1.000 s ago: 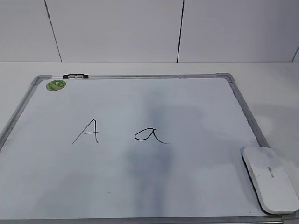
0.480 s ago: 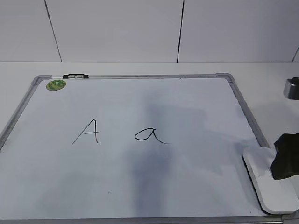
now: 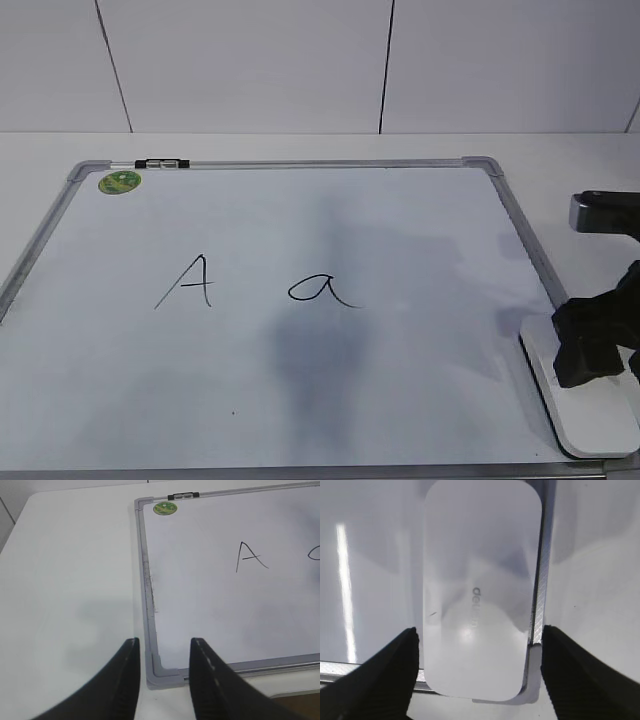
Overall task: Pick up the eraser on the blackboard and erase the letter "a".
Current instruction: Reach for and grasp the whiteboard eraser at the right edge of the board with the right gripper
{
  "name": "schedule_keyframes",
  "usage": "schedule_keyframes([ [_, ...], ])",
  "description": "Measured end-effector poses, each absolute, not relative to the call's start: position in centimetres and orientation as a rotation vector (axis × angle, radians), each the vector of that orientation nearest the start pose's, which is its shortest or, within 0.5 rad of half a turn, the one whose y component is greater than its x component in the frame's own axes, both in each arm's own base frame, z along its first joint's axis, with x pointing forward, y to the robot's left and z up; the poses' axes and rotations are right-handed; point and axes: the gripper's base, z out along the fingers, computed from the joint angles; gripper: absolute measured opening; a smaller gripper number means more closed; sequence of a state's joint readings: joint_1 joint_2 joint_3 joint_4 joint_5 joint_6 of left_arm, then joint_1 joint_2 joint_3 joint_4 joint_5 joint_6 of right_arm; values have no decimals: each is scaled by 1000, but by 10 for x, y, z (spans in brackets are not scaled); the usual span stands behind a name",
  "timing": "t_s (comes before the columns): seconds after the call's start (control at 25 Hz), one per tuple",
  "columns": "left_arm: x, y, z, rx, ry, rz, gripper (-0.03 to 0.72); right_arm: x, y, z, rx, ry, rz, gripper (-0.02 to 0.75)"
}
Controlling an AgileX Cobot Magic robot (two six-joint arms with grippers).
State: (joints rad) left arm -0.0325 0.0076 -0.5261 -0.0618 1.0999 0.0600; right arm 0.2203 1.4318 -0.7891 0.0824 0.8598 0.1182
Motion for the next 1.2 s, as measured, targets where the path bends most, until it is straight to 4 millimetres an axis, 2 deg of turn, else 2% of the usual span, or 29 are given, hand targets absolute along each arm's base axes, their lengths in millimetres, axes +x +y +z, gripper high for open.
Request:
schedule_keyframes([
  [0.32, -9, -5, 281, 100, 2061, -57, 236, 236, 59, 200, -87, 2985, 139, 655],
  [0.6, -9, -5, 281, 100, 2061, -57, 236, 237, 59, 198, -92, 2991, 139, 660],
  [1.2, -9, -5, 281, 100, 2061, -57, 236, 249, 63, 172, -56, 3036, 160, 661],
])
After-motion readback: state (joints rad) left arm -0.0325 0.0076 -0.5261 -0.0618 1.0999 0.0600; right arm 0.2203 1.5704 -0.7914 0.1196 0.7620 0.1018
